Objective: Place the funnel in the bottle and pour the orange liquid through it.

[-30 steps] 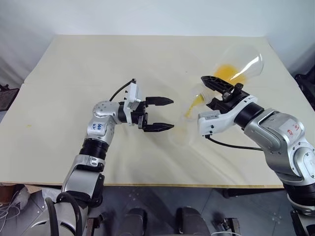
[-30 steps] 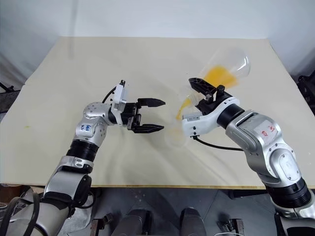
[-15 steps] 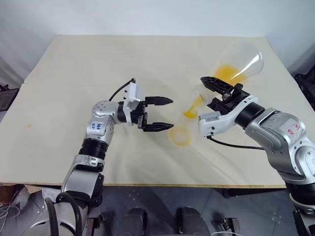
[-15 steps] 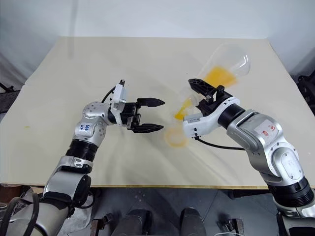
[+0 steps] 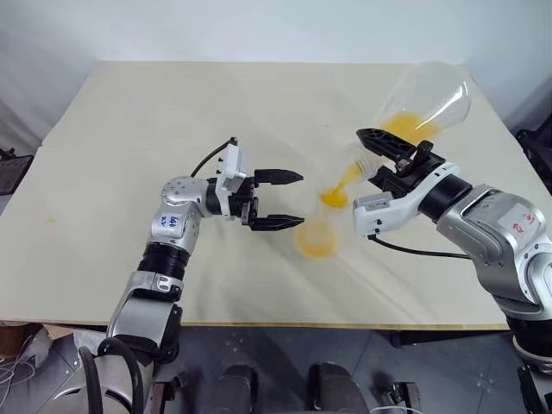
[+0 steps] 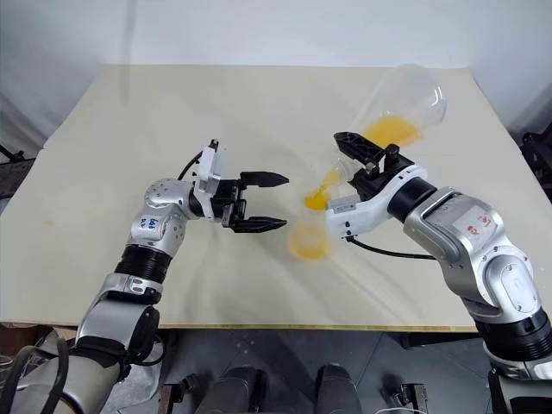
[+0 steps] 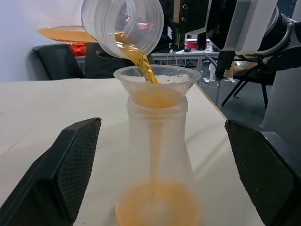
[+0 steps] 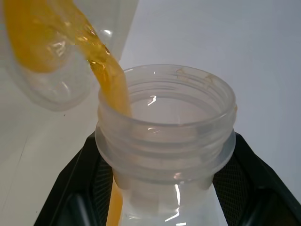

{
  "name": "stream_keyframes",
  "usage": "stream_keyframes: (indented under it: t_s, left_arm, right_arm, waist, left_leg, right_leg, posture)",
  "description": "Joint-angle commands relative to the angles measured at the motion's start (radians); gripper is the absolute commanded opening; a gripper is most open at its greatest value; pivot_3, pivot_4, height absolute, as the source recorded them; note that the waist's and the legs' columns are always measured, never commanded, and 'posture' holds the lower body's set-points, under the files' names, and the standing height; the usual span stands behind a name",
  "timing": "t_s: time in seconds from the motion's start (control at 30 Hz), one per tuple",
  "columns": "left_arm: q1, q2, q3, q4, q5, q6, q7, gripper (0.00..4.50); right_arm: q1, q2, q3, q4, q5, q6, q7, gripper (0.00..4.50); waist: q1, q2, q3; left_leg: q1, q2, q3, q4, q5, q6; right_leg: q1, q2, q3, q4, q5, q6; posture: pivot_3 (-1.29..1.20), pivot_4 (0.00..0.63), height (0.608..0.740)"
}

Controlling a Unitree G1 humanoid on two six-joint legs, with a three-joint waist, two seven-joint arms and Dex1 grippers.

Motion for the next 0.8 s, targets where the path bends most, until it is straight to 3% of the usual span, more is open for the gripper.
stream_keyframes:
  t_s: [0.03, 0.8]
  left_arm:
    - [-0.015, 0.013, 0.011, -0.043, -0.006, 0.003, -0.002, 4.50]
    - [-0.016, 0.026, 0.012, -0.039, -0.005, 0.009, 0.002, 4.50]
  right_arm:
    - [-0.023, -0.020, -0.043, -0.022, -0.007, -0.014, -0.023, 2.46]
    - [-0.047, -0.030, -0.042, 0.013, -0.027, -0.072, -0.043, 2.46]
  waist:
    - [0.000, 0.000, 0.000]
    - [0.000, 0.000, 0.000]
  left_leg:
    - [0.000, 0.000, 0.000, 0.000, 0.000, 0.000]
    - [0.000, 0.000, 0.000, 0.000, 0.000, 0.000]
  right_leg:
    - [0.000, 0.000, 0.000, 0.000, 0.000, 0.000]
    - [0.000, 0.000, 0.000, 0.000, 0.000, 0.000]
  posture:
    - [0.00, 0.150, 0.740]
    - [0.00, 0.150, 0.740]
